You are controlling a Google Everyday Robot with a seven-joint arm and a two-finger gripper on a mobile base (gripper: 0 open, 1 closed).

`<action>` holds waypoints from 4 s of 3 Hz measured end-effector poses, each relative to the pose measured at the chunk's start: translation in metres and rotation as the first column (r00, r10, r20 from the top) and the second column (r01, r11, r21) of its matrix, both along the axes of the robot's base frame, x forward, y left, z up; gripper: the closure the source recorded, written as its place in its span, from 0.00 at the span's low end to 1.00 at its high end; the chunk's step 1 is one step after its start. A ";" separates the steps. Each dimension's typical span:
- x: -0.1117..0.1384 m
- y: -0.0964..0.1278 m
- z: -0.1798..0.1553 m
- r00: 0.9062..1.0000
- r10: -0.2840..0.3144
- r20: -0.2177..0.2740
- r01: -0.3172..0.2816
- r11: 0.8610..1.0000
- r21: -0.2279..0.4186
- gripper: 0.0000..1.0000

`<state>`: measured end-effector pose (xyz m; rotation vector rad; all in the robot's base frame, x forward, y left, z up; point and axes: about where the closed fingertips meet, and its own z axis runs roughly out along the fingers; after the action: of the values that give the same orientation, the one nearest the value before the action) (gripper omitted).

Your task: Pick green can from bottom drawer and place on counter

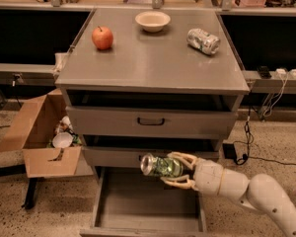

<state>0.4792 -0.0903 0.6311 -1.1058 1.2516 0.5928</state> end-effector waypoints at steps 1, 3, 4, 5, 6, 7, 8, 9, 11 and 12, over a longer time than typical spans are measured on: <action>0.008 -0.010 0.040 0.997 0.001 0.083 -0.001 1.000 -0.004 1.00; 0.019 -0.030 0.073 0.996 -0.036 0.076 0.039 0.999 -0.030 1.00; 0.029 -0.056 0.109 0.993 -0.086 0.078 0.091 0.994 -0.062 1.00; 0.052 -0.093 0.149 0.987 -0.152 0.054 0.159 0.967 -0.200 1.00; 0.071 -0.116 0.171 0.980 -0.198 0.038 0.200 0.934 -0.296 1.00; 0.071 -0.116 0.171 0.980 -0.198 0.038 0.200 0.934 -0.296 1.00; 0.073 -0.140 0.193 0.971 -0.239 0.023 0.236 0.933 -0.270 1.00; 0.084 -0.170 0.223 0.957 -0.289 -0.014 0.277 0.929 -0.246 1.00; 0.132 -0.204 0.269 0.937 -0.345 -0.055 0.327 0.922 -0.208 1.00; 0.143 -0.189 0.277 0.941 -0.331 -0.074 0.305 0.922 -0.238 1.00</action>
Offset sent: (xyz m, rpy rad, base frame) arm 0.0070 -0.0083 0.0336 -0.0035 -0.0706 0.0006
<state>0.6226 -0.2794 0.9080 -1.0313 1.5893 0.2732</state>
